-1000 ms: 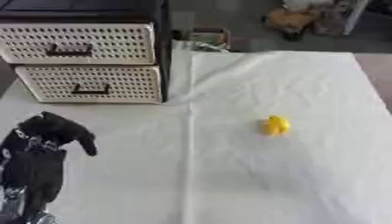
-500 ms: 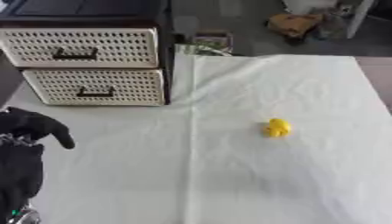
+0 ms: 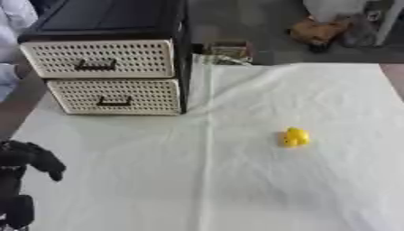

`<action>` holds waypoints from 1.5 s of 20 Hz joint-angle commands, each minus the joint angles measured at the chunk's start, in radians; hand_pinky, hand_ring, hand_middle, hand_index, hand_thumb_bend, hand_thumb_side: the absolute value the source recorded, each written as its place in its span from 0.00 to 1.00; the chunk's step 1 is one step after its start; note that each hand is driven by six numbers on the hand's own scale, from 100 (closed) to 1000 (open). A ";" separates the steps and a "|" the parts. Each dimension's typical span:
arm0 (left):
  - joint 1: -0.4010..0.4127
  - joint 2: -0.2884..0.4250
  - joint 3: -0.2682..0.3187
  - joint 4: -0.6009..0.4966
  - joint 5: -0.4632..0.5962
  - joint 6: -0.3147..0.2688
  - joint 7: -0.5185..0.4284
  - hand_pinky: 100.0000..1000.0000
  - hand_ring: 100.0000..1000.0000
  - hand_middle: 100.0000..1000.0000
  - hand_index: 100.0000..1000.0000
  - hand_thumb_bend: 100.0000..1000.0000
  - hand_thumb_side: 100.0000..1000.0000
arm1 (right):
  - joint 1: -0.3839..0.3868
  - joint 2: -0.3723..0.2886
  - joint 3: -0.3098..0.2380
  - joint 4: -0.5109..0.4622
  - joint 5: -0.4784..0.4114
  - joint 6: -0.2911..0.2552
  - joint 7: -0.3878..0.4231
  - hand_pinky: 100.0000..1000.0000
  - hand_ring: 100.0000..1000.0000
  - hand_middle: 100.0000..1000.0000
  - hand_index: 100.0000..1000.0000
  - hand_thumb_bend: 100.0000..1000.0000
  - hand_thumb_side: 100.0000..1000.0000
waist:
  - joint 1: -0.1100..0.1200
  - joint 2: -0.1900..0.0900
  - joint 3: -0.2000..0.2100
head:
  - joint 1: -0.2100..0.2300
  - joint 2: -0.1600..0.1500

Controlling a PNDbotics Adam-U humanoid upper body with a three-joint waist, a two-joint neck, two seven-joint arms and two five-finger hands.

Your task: Pick up objects from table and place into drawer.

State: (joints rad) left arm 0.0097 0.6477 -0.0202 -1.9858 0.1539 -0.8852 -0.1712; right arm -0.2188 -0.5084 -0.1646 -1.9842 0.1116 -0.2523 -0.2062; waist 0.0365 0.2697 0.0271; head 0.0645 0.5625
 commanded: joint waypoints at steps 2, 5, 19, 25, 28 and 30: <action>0.001 0.122 0.051 -0.014 -0.058 0.027 0.011 0.29 0.49 0.50 0.80 0.00 0.16 | -0.005 -0.040 -0.002 -0.016 -0.002 -0.004 -0.006 0.76 0.61 0.31 0.83 0.36 0.98 | -0.001 -0.018 0.003 | 0.001 -0.001; -0.012 0.187 0.071 -0.014 -0.098 0.059 0.048 0.29 0.49 0.50 0.81 0.00 0.17 | -0.003 -0.042 -0.002 -0.016 0.000 -0.004 -0.008 0.76 0.61 0.30 0.83 0.36 0.98 | -0.001 -0.019 0.006 | -0.001 -0.001; -0.168 0.493 0.087 -0.014 -0.147 0.241 0.192 0.26 0.44 0.47 0.83 0.00 0.23 | -0.002 -0.040 0.002 -0.016 0.004 -0.005 -0.008 0.76 0.61 0.30 0.83 0.36 0.98 | -0.011 -0.016 0.005 | -0.005 -0.012; -0.251 0.608 0.092 -0.014 -0.123 0.322 0.137 0.20 0.36 0.41 0.87 0.00 0.32 | -0.008 -0.040 0.007 -0.016 0.002 -0.007 -0.004 0.76 0.61 0.30 0.83 0.36 0.98 | -0.013 -0.010 -0.004 | 0.002 -0.027; -0.288 0.625 0.084 -0.014 -0.139 0.362 0.098 0.11 0.25 0.34 0.87 0.01 0.34 | -0.013 -0.040 0.010 -0.016 0.001 -0.009 0.000 0.76 0.61 0.30 0.83 0.36 0.98 | -0.012 -0.005 -0.011 | 0.008 -0.037; -0.315 0.625 0.076 -0.014 -0.149 0.389 0.073 0.04 0.18 0.27 0.87 0.01 0.34 | -0.016 -0.040 0.012 -0.016 -0.001 -0.010 0.002 0.76 0.61 0.29 0.83 0.37 0.98 | -0.012 -0.002 -0.016 | 0.013 -0.045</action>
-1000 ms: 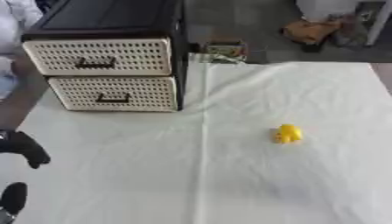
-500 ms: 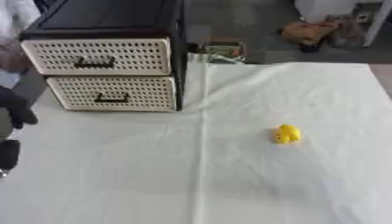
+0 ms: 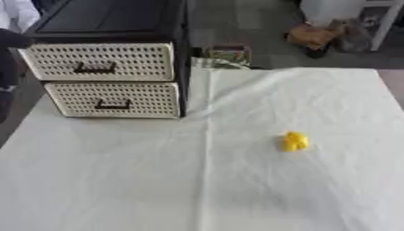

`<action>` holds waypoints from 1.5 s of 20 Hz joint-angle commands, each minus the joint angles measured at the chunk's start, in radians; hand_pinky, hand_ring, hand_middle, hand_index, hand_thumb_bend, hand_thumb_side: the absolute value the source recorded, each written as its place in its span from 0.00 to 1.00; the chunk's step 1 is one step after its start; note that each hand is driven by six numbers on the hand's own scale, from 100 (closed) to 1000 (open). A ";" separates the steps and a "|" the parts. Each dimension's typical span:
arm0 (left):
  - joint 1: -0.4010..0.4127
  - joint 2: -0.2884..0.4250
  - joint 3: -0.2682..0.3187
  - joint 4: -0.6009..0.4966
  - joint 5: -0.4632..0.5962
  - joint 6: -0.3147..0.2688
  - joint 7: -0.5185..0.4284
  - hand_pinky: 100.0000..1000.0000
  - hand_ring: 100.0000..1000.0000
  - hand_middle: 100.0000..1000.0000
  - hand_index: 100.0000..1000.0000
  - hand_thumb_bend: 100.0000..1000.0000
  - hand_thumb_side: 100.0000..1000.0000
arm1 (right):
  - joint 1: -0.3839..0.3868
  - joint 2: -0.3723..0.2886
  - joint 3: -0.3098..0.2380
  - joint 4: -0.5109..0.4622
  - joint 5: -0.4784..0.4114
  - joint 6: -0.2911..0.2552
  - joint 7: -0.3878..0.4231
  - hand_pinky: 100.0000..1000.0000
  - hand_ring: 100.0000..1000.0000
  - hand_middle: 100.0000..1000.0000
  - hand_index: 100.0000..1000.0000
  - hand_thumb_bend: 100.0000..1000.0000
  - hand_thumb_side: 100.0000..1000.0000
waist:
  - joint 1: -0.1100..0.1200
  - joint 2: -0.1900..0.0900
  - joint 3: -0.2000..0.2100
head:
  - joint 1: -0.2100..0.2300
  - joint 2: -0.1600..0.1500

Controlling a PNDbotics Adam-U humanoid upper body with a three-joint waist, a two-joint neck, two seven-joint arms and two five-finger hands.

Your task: Pick up objects from table and place into drawer.

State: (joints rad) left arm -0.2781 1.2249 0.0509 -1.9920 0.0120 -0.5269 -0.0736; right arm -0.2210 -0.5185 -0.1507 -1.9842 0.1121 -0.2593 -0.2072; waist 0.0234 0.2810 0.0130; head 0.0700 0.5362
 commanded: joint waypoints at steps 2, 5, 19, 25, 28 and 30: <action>-0.053 0.046 -0.005 -0.008 -0.011 0.059 -0.046 0.00 0.08 0.19 0.87 0.01 0.34 | -0.016 -0.030 0.000 -0.016 -0.002 -0.003 0.005 0.76 0.61 0.29 0.83 0.37 0.98 | 0.003 -0.010 -0.007 | 0.011 -0.024; -0.088 0.040 -0.021 -0.008 -0.012 0.102 -0.079 0.00 0.00 0.08 0.87 0.01 0.34 | -0.020 -0.030 0.003 -0.016 -0.003 -0.004 0.008 0.76 0.61 0.29 0.83 0.37 0.98 | 0.005 -0.005 -0.013 | 0.017 -0.035; -0.194 0.022 -0.057 -0.008 -0.123 0.291 -0.267 0.00 0.00 0.00 0.84 0.01 0.34 | -0.030 -0.030 0.008 -0.016 -0.005 -0.004 0.018 0.76 0.61 0.28 0.82 0.37 0.97 | 0.013 0.012 -0.029 | 0.031 -0.056; -0.216 0.010 -0.052 0.024 -0.208 0.377 -0.235 0.00 0.00 0.00 0.82 0.01 0.34 | -0.032 -0.031 0.008 -0.016 -0.005 -0.005 0.019 0.76 0.61 0.28 0.82 0.37 0.97 | 0.015 0.017 -0.032 | 0.037 -0.062; -0.219 0.000 -0.072 0.031 -0.251 0.420 -0.243 0.00 0.00 0.00 0.83 0.01 0.34 | -0.034 -0.031 0.008 -0.016 -0.005 -0.005 0.018 0.76 0.61 0.28 0.82 0.37 0.97 | 0.016 0.019 -0.035 | 0.040 -0.067; -0.222 -0.007 -0.082 0.032 -0.276 0.448 -0.254 0.00 0.00 0.00 0.84 0.01 0.34 | -0.035 -0.031 0.008 -0.016 -0.005 -0.006 0.019 0.76 0.61 0.28 0.82 0.37 0.97 | 0.017 0.020 -0.037 | 0.041 -0.070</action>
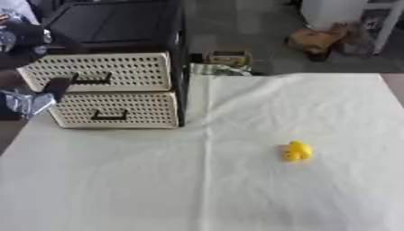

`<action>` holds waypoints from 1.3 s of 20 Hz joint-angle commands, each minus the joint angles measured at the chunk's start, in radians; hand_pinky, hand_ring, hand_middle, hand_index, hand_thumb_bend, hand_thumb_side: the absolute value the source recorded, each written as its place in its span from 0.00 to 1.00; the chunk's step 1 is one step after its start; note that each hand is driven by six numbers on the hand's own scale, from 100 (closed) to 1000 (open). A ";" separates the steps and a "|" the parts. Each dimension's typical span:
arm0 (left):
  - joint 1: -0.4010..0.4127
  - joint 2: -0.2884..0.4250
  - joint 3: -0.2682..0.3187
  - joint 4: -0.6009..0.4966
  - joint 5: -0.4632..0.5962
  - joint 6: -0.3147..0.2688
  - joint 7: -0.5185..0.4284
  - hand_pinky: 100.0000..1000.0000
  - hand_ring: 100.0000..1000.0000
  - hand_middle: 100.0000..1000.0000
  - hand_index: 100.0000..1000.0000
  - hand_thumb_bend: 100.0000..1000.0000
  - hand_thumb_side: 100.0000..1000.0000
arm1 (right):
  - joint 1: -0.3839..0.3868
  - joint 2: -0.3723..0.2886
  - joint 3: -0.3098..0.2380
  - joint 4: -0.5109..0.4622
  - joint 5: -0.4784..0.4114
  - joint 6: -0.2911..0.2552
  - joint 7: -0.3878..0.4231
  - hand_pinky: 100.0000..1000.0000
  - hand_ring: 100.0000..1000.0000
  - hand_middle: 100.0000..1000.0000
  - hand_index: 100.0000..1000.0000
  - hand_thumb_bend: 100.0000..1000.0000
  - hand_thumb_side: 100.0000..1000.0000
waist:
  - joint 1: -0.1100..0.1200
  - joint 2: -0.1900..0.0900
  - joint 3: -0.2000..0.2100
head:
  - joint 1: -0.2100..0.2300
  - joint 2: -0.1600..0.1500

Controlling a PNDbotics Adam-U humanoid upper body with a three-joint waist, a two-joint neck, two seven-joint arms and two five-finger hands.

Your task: Pick up objects from table and place into drawer.

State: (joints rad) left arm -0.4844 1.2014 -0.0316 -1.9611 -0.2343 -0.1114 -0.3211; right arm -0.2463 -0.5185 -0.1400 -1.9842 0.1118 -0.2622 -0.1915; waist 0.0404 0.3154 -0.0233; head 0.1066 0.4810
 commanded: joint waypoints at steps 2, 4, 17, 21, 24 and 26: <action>-0.021 0.007 -0.007 0.010 -0.043 0.061 -0.014 0.00 0.00 0.00 0.84 0.01 0.34 | -0.011 -0.032 -0.002 -0.016 -0.004 -0.003 0.003 0.76 0.61 0.28 0.82 0.37 0.96 | 0.001 -0.012 -0.002 | 0.006 -0.017; -0.028 0.000 -0.014 0.017 -0.050 0.089 -0.024 0.00 0.00 0.00 0.84 0.01 0.34 | -0.013 -0.032 -0.002 -0.016 -0.004 -0.003 0.003 0.76 0.61 0.28 0.82 0.37 0.96 | 0.002 -0.009 -0.004 | 0.008 -0.018; -0.067 -0.034 -0.029 0.088 -0.077 0.152 -0.094 0.00 0.00 0.00 0.79 0.01 0.34 | -0.020 -0.032 -0.002 -0.016 -0.001 -0.006 0.001 0.76 0.61 0.28 0.82 0.37 0.96 | 0.004 0.010 -0.013 | 0.020 -0.033; -0.071 -0.043 -0.028 0.122 -0.090 0.158 -0.097 0.00 0.00 0.00 0.81 0.01 0.34 | -0.021 -0.031 -0.004 -0.016 0.003 -0.007 -0.002 0.76 0.61 0.27 0.81 0.37 0.96 | 0.004 0.018 -0.015 | 0.025 -0.036; -0.070 -0.050 -0.027 0.140 -0.096 0.160 -0.096 0.00 0.00 0.00 0.82 0.01 0.34 | -0.022 -0.030 -0.006 -0.016 0.006 -0.007 -0.004 0.76 0.61 0.27 0.81 0.37 0.96 | 0.005 0.025 -0.018 | 0.028 -0.041; -0.071 -0.052 -0.027 0.147 -0.096 0.160 -0.095 0.00 0.00 0.00 0.82 0.01 0.34 | -0.022 -0.029 -0.006 -0.016 0.007 -0.008 -0.005 0.76 0.61 0.27 0.81 0.37 0.96 | 0.005 0.027 -0.019 | 0.028 -0.043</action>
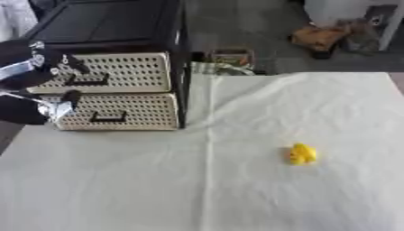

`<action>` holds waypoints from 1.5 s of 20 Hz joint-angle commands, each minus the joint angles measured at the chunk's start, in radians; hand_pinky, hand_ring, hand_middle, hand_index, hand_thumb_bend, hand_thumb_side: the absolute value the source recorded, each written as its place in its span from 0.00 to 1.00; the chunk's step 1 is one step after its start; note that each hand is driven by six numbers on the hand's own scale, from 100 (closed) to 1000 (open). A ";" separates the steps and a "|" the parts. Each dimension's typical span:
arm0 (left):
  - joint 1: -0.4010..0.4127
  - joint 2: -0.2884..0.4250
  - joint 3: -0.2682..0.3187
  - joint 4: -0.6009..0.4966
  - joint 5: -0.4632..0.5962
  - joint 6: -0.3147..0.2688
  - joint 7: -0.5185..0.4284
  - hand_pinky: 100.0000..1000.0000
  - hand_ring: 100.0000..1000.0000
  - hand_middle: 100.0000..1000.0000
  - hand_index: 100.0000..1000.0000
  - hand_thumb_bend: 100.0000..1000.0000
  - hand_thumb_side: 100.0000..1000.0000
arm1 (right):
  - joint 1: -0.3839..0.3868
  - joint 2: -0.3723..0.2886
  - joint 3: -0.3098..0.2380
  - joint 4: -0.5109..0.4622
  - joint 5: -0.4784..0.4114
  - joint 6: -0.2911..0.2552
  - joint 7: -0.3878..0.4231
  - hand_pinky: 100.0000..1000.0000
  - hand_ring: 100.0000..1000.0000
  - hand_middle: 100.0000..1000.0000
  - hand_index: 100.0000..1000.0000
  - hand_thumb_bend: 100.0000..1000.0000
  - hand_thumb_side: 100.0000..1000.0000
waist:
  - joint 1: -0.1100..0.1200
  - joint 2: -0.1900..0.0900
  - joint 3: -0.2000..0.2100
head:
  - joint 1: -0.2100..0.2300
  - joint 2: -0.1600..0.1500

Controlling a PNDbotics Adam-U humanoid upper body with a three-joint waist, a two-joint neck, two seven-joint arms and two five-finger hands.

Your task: Pick up objects from table and place into drawer.

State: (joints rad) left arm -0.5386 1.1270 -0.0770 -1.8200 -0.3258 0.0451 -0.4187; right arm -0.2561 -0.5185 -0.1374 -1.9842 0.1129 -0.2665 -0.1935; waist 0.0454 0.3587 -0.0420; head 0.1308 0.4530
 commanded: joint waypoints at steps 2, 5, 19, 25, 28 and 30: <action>-0.019 0.019 0.023 0.018 -0.001 0.011 0.006 0.00 0.00 0.00 0.82 0.01 0.34 | -0.013 -0.029 -0.009 -0.016 0.008 -0.004 -0.003 0.76 0.60 0.27 0.81 0.37 0.95 | 0.000 -0.010 -0.002 | 0.005 -0.020; -0.025 0.013 0.026 0.034 0.008 0.023 0.012 0.00 0.00 0.00 0.82 0.01 0.34 | -0.014 -0.028 -0.009 -0.016 0.010 -0.006 -0.002 0.76 0.61 0.27 0.81 0.37 0.95 | 0.000 -0.001 -0.005 | 0.006 -0.026; -0.063 0.001 0.036 0.085 -0.004 0.039 0.055 0.00 0.00 0.00 0.79 0.01 0.34 | -0.022 -0.029 -0.010 -0.016 0.013 -0.014 0.003 0.77 0.61 0.26 0.81 0.37 0.94 | 0.006 0.026 -0.018 | 0.017 -0.051; -0.075 0.006 0.050 0.107 -0.045 0.001 0.050 0.00 0.00 0.00 0.80 0.01 0.34 | -0.026 -0.030 -0.009 -0.016 0.007 -0.017 0.006 0.77 0.61 0.26 0.81 0.37 0.93 | 0.010 0.037 -0.023 | 0.019 -0.061; -0.077 0.004 0.051 0.118 -0.058 -0.017 0.044 0.00 0.00 0.00 0.80 0.01 0.34 | -0.027 -0.030 -0.012 -0.016 0.004 -0.018 0.006 0.77 0.61 0.26 0.81 0.37 0.93 | 0.010 0.041 -0.025 | 0.021 -0.066; -0.076 0.002 0.048 0.122 -0.074 -0.028 0.040 0.00 0.00 0.00 0.81 0.01 0.34 | -0.027 -0.029 -0.013 -0.016 0.003 -0.019 0.004 0.77 0.61 0.26 0.81 0.37 0.92 | 0.010 0.044 -0.026 | 0.023 -0.068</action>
State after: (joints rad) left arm -0.5995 1.0992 -0.0464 -1.6982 -0.3880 0.0261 -0.3776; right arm -0.2731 -0.5185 -0.1405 -1.9842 0.1201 -0.2814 -0.1865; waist 0.0566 0.4211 -0.0679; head 0.1488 0.4014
